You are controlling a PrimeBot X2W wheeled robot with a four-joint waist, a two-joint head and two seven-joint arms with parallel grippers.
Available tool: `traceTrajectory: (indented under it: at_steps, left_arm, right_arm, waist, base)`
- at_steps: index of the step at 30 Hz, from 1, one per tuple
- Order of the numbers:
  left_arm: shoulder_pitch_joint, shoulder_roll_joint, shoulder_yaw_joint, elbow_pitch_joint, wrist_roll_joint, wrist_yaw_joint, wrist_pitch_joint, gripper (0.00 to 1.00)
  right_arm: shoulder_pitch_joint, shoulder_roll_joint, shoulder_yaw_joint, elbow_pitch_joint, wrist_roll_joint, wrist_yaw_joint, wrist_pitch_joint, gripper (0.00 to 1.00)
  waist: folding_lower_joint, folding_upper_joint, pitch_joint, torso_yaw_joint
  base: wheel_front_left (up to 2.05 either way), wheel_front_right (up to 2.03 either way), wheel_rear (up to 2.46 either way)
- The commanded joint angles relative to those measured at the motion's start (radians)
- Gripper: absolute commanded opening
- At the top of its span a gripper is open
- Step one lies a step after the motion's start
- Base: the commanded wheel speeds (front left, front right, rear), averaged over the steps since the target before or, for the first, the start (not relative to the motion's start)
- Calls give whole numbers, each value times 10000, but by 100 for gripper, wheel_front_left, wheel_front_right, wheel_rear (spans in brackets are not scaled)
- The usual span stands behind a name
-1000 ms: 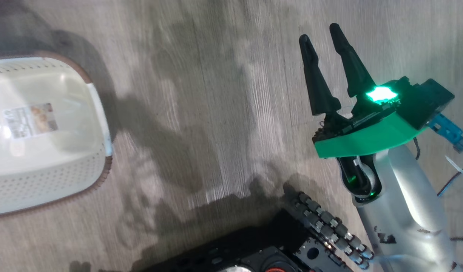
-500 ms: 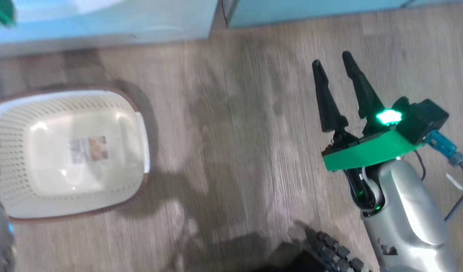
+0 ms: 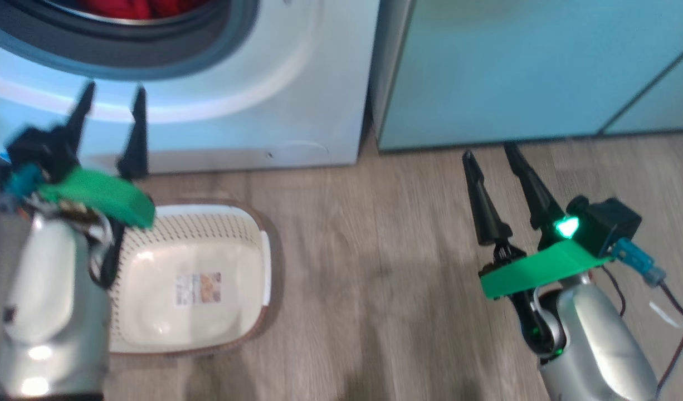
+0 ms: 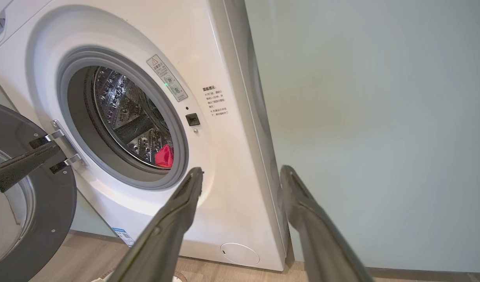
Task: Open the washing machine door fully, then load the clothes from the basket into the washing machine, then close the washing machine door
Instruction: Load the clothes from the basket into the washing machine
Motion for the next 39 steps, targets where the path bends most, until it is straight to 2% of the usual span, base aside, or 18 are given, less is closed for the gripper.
traceTrajectory:
  at_steps: [1, 9, 18, 27, 39]
  left_arm:
    - [187, 133, 233, -517, 99, -3, -42, 100]
    - [2478, -646, 479, -1601, 426, 212, -42, 100]
    - [4261, -1356, 732, -3069, 771, 769, -42, 100]
    - [4734, -1516, 559, -3488, 1042, 894, -42, 100]
    - [4850, -1556, 408, -3328, 707, 985, -42, 100]
  right_arm:
    - [92, 53, 158, -253, -88, 0, -65, 100]
    - [656, 53, 104, -180, -69, 0, -65, 100]
    - [1111, 53, -59, -252, 27, 0, -65, 100]
    - [1363, 53, -133, -276, 230, 0, -65, 100]
    - [1371, 53, -152, -292, 294, 0, -65, 100]
  waist:
    - [1, -1, -895, 542]
    - [1, -1, -1953, 840]
    - [1, -1, -2436, 993]
    - [1, -1, -2501, 1111]
    - [1, -1, -2457, 1091]
  base:
    - [0, 0, 0]
    - [0, 0, 0]
    - [0, 0, 0]
    - [0, 0, 0]
    - [0, 0, 0]
